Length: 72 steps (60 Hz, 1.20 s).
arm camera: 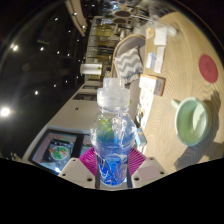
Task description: Pour water
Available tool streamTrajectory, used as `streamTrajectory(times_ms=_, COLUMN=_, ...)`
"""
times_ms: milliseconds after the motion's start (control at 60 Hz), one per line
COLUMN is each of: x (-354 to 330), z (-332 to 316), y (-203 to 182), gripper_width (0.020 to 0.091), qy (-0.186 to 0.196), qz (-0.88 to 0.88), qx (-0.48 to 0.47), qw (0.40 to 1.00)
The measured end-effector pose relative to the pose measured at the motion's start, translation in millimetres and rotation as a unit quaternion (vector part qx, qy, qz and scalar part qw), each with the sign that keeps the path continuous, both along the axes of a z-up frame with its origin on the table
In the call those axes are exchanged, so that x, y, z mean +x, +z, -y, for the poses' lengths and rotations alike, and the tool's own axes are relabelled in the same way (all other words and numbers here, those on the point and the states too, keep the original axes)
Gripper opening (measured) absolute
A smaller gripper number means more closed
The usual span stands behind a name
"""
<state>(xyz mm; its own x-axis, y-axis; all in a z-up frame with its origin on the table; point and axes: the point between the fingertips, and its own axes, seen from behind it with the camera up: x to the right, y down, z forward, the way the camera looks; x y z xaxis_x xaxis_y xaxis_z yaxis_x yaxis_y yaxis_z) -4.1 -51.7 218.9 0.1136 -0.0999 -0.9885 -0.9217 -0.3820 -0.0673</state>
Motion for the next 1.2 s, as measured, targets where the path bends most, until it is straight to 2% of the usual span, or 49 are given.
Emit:
streamTrajectory(times_ms=133, x=58, z=4, y=51, gripper_width=0.0355, qy=0.005, qz=0.198, qx=0.061, qw=0.978)
streamTrajectory(times_ms=317, x=146, z=-2, y=63, gripper_width=0.0355, qy=-0.011, qz=0.456, qx=0.086, qw=0.886)
streamTrajectory(times_ms=433, x=201, z=4, y=37, gripper_width=0.0355, qy=-0.011, qz=0.575, qx=0.079, qw=0.814)
streamTrajectory(times_ms=533, x=237, z=8, y=-3, gripper_width=0.0354, qy=0.0, qz=0.628, qx=0.063, qw=0.775)
streamTrajectory(times_ms=633, x=256, z=10, y=-49, gripper_width=0.0354, qy=0.018, qz=0.649, qx=0.045, qw=0.759)
streamTrajectory(times_ms=900, x=269, z=15, y=-127, gripper_width=0.0355, qy=0.049, qz=0.659, qx=0.026, qw=0.75)
streamTrajectory(times_ms=1000, x=273, z=26, y=-145, gripper_width=0.0358, qy=0.053, qz=0.654, qx=0.018, qw=0.754)
streamTrajectory(times_ms=1067, x=273, z=24, y=-144, gripper_width=0.0359, qy=0.041, qz=0.655, qx=0.028, qw=0.754)
streamTrajectory(times_ms=1200, x=274, z=26, y=-143, gripper_width=0.0429, qy=0.032, qz=0.655, qx=0.031, qw=0.754)
